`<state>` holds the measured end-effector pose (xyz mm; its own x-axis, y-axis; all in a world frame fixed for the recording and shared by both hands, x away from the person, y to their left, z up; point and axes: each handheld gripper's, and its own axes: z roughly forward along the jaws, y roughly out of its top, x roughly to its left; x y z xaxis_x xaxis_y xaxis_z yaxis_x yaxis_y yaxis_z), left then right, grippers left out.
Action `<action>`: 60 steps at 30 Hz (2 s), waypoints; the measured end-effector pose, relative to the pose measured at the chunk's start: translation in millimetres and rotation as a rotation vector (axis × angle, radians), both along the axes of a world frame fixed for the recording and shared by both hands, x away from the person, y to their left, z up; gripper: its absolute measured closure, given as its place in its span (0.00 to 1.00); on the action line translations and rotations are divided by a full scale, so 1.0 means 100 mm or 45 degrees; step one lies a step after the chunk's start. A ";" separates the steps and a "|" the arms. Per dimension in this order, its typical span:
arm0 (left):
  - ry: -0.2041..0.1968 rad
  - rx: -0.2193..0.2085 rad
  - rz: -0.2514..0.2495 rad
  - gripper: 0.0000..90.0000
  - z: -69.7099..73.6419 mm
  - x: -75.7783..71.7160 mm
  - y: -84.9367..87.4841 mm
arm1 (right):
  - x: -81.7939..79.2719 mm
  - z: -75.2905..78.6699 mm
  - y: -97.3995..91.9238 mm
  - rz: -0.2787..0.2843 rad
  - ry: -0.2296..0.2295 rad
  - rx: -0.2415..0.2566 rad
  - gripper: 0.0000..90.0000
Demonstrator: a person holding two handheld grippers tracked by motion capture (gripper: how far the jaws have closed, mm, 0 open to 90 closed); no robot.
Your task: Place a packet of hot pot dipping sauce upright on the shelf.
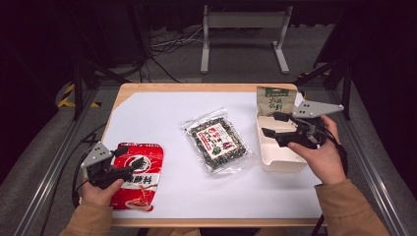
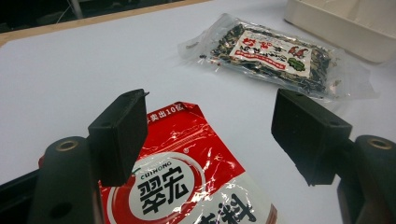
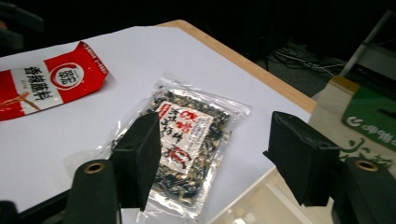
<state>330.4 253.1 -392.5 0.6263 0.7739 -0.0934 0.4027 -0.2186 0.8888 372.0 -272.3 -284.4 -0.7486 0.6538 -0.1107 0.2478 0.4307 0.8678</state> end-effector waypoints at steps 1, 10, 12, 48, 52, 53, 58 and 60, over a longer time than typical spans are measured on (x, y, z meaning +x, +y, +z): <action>-0.002 0.004 -0.003 0.31 0.00 0.00 0.00 | -0.02 -0.02 0.01 0.005 0.002 0.001 0.39; 0.013 0.012 -0.014 0.31 0.00 0.00 -0.03 | -0.18 -0.22 0.14 0.057 0.066 0.076 0.38; 0.009 0.009 -0.015 0.31 -0.01 0.01 -0.02 | -0.19 -0.23 0.15 0.058 0.068 0.080 0.39; 0.103 0.280 -0.087 0.29 0.30 0.25 0.12 | -0.29 -0.58 0.51 0.193 0.160 0.012 0.39; 0.083 0.236 -0.082 0.32 0.31 0.37 0.27 | -0.29 -0.60 0.54 0.202 0.164 0.009 0.39; 0.086 0.238 -0.070 0.32 0.30 0.40 0.30 | -0.29 -0.61 0.54 0.207 0.169 0.011 0.39; 0.110 0.207 -0.016 0.39 0.21 0.52 0.44 | -0.28 -0.63 0.59 0.221 0.174 0.012 0.38; 0.104 0.194 0.013 0.41 0.17 0.57 0.49 | -0.27 -0.64 0.60 0.225 0.180 0.010 0.38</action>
<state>387.0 301.8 -375.6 0.6134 0.7894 -0.0247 0.4751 -0.3439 0.8099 344.7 -212.0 -348.4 -0.8594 0.5112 0.0080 0.2885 0.4719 0.8331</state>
